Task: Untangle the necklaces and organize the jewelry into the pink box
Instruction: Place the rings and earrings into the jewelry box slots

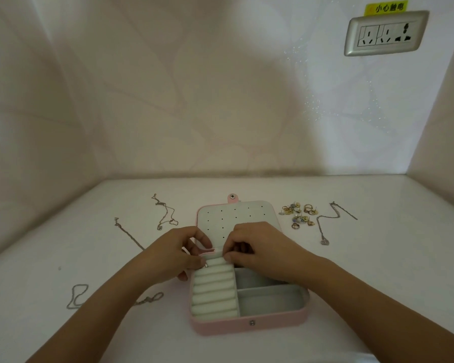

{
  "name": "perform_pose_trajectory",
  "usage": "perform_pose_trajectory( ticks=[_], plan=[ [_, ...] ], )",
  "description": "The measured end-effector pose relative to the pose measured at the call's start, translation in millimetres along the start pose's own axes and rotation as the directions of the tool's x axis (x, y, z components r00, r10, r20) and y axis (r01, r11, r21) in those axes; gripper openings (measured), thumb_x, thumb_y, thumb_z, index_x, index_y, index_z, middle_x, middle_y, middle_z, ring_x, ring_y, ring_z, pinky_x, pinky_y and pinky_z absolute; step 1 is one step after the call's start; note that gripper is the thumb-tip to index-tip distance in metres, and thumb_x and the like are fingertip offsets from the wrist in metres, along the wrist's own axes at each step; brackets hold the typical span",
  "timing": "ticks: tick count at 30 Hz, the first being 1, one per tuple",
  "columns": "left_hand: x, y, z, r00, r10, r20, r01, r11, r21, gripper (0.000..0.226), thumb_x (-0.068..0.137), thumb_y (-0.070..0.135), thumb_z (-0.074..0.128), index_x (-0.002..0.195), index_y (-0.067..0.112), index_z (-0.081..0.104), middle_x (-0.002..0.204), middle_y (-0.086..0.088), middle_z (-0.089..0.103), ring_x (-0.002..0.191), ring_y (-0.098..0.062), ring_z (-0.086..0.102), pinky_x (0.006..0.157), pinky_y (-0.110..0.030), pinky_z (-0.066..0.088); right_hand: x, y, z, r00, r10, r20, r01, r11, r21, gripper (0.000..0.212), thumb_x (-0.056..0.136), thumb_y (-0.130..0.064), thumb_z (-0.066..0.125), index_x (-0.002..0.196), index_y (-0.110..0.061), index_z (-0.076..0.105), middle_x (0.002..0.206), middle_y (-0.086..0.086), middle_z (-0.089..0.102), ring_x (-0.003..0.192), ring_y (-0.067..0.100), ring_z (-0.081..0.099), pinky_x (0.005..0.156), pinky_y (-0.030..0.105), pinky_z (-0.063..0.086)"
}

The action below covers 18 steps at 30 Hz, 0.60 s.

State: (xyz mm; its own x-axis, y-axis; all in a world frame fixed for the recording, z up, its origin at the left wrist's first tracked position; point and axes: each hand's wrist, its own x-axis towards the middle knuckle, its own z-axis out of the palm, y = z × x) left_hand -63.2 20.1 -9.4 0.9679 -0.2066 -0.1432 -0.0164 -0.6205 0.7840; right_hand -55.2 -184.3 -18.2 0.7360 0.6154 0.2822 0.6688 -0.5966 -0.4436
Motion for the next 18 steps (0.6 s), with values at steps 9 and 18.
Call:
perform_pose_trajectory(
  ticks=[9, 18],
  plan=[
    [1.5, -4.8, 6.2, 0.999, -0.017, -0.027, 0.014, 0.996, -0.09, 0.023, 0.081, -0.008, 0.064, 0.091, 0.013, 0.063, 0.071, -0.004, 0.049, 0.056, -0.014, 0.052, 0.05, -0.022, 0.048, -13.8, 104.4, -59.6, 0.748, 0.532, -0.396, -0.55, 0.832, 0.079, 0.035, 0.091, 0.004, 0.047, 0.115, -0.01, 0.068, 0.12, 0.005, 0.066, 0.107, 0.016, 0.06, 0.085, 0.009, 0.035],
    [4.2, -7.5, 19.9, 0.99, -0.005, -0.139, -0.018, 0.986, -0.164, 0.024, 0.08, -0.008, 0.062, 0.09, 0.014, 0.064, 0.075, -0.006, 0.05, 0.056, -0.013, 0.049, 0.045, -0.019, 0.044, -11.1, 126.5, -48.9, 0.799, 0.592, -0.102, -0.592, 0.805, 0.033, 0.048, 0.094, -0.001, 0.038, 0.135, -0.023, 0.053, 0.144, -0.004, 0.046, 0.132, 0.015, 0.042, 0.1, 0.017, 0.029]
  ],
)
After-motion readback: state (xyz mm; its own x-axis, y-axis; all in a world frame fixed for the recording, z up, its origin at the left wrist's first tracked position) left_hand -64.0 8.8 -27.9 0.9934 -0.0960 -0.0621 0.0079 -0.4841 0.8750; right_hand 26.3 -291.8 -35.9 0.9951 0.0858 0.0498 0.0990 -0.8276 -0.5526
